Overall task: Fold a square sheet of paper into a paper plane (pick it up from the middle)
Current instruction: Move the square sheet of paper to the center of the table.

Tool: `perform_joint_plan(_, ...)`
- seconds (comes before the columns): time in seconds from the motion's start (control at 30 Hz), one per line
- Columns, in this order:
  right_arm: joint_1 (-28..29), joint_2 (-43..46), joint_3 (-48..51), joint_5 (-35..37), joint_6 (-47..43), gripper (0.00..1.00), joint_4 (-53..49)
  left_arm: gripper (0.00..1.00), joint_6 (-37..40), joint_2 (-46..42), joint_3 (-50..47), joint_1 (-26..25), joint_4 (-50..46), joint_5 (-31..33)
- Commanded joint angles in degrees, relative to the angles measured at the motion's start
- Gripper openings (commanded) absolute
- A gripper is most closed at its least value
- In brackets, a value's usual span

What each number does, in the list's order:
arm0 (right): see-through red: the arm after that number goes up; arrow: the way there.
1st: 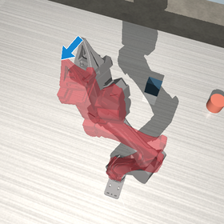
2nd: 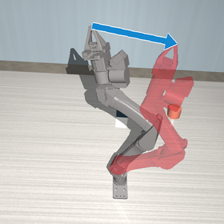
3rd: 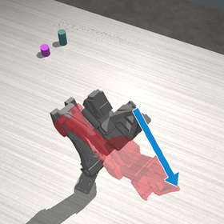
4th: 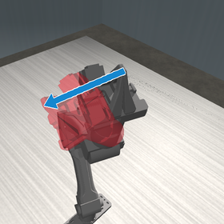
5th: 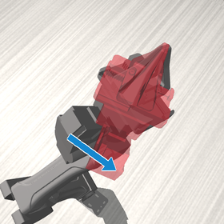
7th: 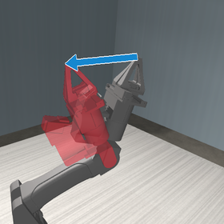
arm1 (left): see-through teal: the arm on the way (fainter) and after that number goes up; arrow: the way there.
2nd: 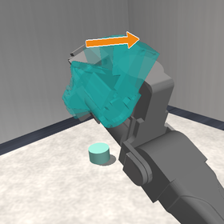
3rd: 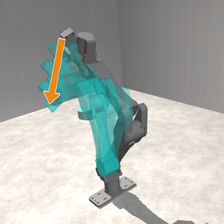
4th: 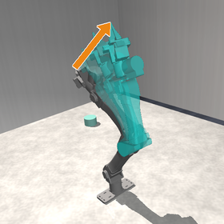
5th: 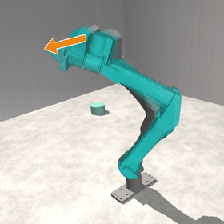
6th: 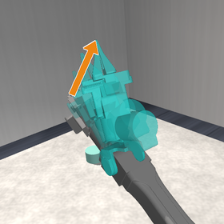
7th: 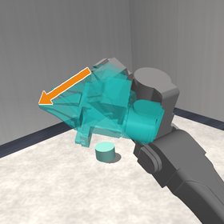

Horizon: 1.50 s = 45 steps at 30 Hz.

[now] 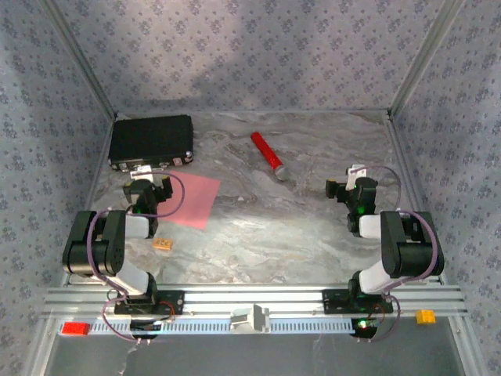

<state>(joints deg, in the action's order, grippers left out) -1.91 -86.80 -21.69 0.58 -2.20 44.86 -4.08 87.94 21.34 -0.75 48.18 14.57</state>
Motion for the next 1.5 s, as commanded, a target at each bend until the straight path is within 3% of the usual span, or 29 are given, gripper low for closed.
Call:
perform_joint_plan(0.0,-0.32,-0.32,-1.07,-0.49,0.32,0.99,0.42,1.00,-0.03,-0.19,0.99,-0.04,0.94,0.45)
perform_joint_plan(0.73,-1.06,-0.38,-1.16,-1.79,0.79,0.99,0.38,1.00,-0.06,-0.19,0.98,-0.08,0.95,0.43)
perform_joint_plan(0.93,-0.43,0.11,-0.24,-1.00,0.19,0.99,1.67,1.00,2.43,-0.49,-0.08,-0.73,2.78,-3.61)
perform_joint_plan(1.2,1.41,2.08,2.22,1.10,-1.31,0.99,4.57,1.00,2.45,-7.35,-2.87,-0.78,1.88,-4.00)
perform_joint_plan(1.3,1.70,6.36,1.39,2.05,-1.04,0.99,-0.19,1.00,1.63,-11.25,-2.61,-0.71,-2.78,-3.98)
perform_joint_plan(1.47,1.69,15.43,-4.12,2.87,3.82,0.99,-18.98,1.00,-1.75,-19.56,-0.76,-0.56,-15.19,-4.48)
